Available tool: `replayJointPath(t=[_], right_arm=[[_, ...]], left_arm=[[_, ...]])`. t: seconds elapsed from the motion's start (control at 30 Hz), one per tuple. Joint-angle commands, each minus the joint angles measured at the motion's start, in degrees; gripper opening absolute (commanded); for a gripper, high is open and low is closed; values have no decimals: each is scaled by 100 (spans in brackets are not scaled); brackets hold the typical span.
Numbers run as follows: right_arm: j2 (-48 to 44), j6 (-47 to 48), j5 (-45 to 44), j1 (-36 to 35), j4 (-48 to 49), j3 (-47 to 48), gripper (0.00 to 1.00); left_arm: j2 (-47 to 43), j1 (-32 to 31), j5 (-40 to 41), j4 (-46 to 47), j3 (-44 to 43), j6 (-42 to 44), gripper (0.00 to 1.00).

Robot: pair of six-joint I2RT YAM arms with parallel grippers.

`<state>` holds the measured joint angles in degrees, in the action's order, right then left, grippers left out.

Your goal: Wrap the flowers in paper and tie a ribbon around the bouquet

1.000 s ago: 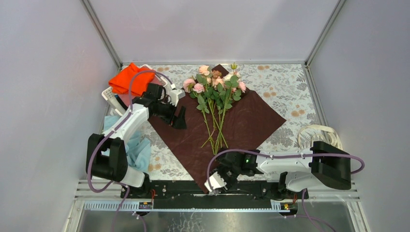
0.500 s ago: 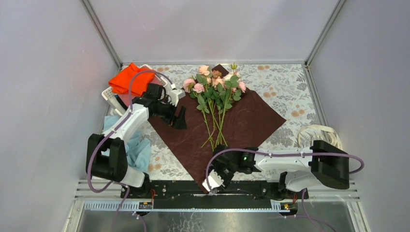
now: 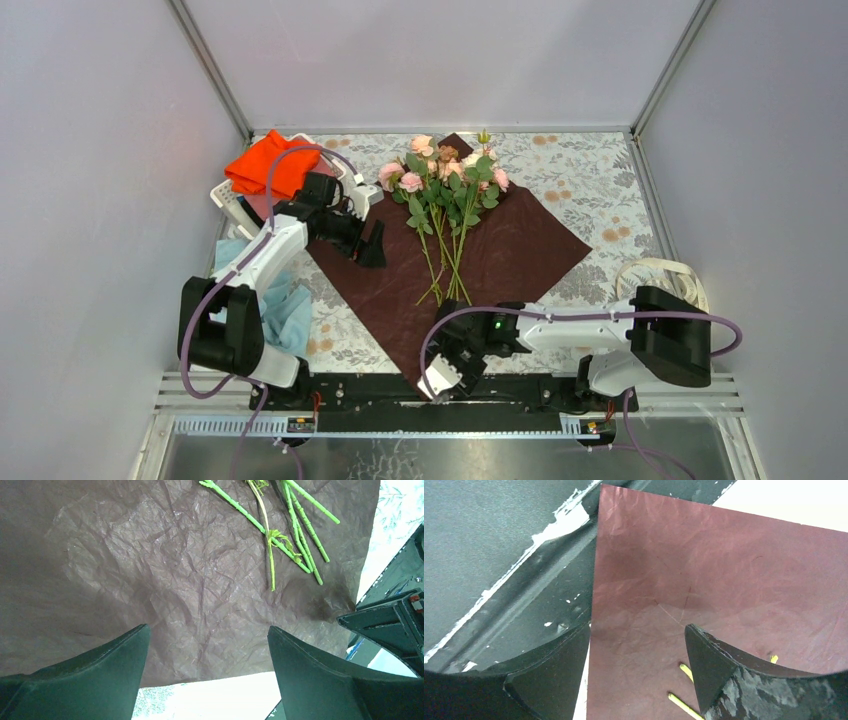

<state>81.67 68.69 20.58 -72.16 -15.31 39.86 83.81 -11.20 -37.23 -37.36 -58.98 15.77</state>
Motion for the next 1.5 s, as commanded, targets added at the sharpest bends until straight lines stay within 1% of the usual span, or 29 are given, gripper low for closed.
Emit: replayJointPath(t=[0.0, 0.07, 0.2, 0.43, 0.53, 0.63, 0.7, 0.77, 0.87, 0.9, 0.97, 1.03, 1.1, 1.2, 1.3, 1.37, 1.43, 1.47], right_arm=[[-199, 68, 273, -49, -574, 259, 78], [-200, 12, 206, -52, -382, 154, 78], [-114, -208, -112, -52, 410, -147, 76], [173, -183, -51, -54, 463, -132, 75], [129, -557, -162, -52, 782, -137, 72], [79, -850, -316, -45, 993, -159, 65], [105, -1067, -448, -39, 1084, -162, 58], [136, -1319, -539, -8, 1130, -148, 48], [96, -1548, -507, 92, 1152, -145, 29], [54, -1671, -462, 156, 1153, -140, 23], [-45, -1913, -239, 348, 1128, -127, 16], [-95, -2231, 168, 652, 1095, -125, 10], [-72, -2595, 524, 934, 1146, -144, 6], [50, -3154, 885, 1283, 1292, -162, 1], [145, -3931, 1439, 1788, 1469, -182, 0], [103, -4440, 1829, 2014, 1898, -243, 0], [-9, -4863, 2124, 2185, 2168, -327, 0], [-51, -5059, 2255, 2289, 2241, -344, 0]], left_arm=[[-106, -3, -98, 23, 78, 149, 95], [-81, -6, -132, 24, 67, 146, 95], [-49, -7, -150, 19, 58, 124, 95], [-136, -4, -82, 19, 93, 176, 95], [-137, -9, -100, 19, 104, 180, 95], [-120, -5, -100, 24, 87, 169, 95], [-111, -5, -104, 19, 76, 163, 95], [-119, -5, -113, 23, 67, 147, 95], [-184, -13, -170, 19, 97, 202, 94], [-211, -30, -201, -20, 99, 299, 93], [-297, -156, -264, -287, 71, 683, 90], [-412, -412, -261, -614, 44, 1130, 87], [-588, -702, -312, -868, 72, 1570, 87], [-969, -863, -896, -1017, 255, 2329, 87], [-1351, -892, -1215, -1169, 439, 2923, 90], [-1504, -901, -1348, -1401, 514, 3326, 93], [-1593, -992, -1430, -1487, 630, 3507, 94], [-1645, -1148, -1402, -1452, 698, 3487, 95]])
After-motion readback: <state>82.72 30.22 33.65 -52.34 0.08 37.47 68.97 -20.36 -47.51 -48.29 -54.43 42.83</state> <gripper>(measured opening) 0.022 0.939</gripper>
